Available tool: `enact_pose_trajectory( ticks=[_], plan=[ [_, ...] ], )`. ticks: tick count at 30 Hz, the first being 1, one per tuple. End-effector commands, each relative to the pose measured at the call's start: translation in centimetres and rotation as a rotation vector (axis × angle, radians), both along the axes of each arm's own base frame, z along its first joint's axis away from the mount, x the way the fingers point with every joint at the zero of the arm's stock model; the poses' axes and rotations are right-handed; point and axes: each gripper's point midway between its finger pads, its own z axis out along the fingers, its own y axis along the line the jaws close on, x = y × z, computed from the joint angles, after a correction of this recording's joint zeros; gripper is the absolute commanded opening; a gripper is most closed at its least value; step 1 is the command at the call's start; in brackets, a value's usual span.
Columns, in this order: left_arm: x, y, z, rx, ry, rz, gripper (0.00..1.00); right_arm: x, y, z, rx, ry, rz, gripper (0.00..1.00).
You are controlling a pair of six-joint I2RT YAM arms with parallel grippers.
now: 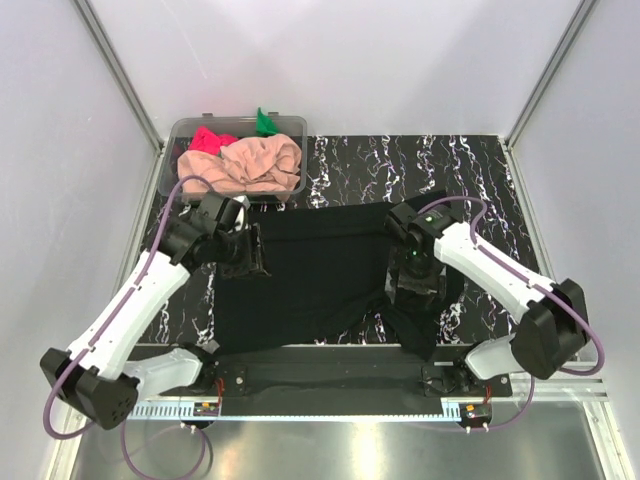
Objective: Fold and stack the t-shirts
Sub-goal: Fold the tshirt
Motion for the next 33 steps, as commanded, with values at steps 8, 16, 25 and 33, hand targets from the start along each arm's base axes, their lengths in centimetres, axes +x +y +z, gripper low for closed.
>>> enact_pose_trajectory(
  ticks=[8, 16, 25, 33],
  plan=[
    [-1.2, -0.7, 1.4, -0.136, -0.139, -0.030, 0.53, -10.5, -3.7, 2.4, -0.025, 0.340, 0.114, 0.81],
    [-1.3, -1.2, 1.6, -0.149, -0.121, -0.063, 0.54, -11.6, -1.5, 1.0, 0.052, 0.514, 0.123, 0.82],
    [-0.6, -1.7, 1.1, -0.135, -0.079, -0.069, 0.54, -11.3, -1.1, -1.0, 0.023, 0.595, 0.133, 0.83],
    [-0.6, -2.0, 0.4, -0.129, -0.063, -0.098, 0.54, -7.0, 1.6, -1.9, 0.068, 0.507, 0.187, 0.83]
  ],
)
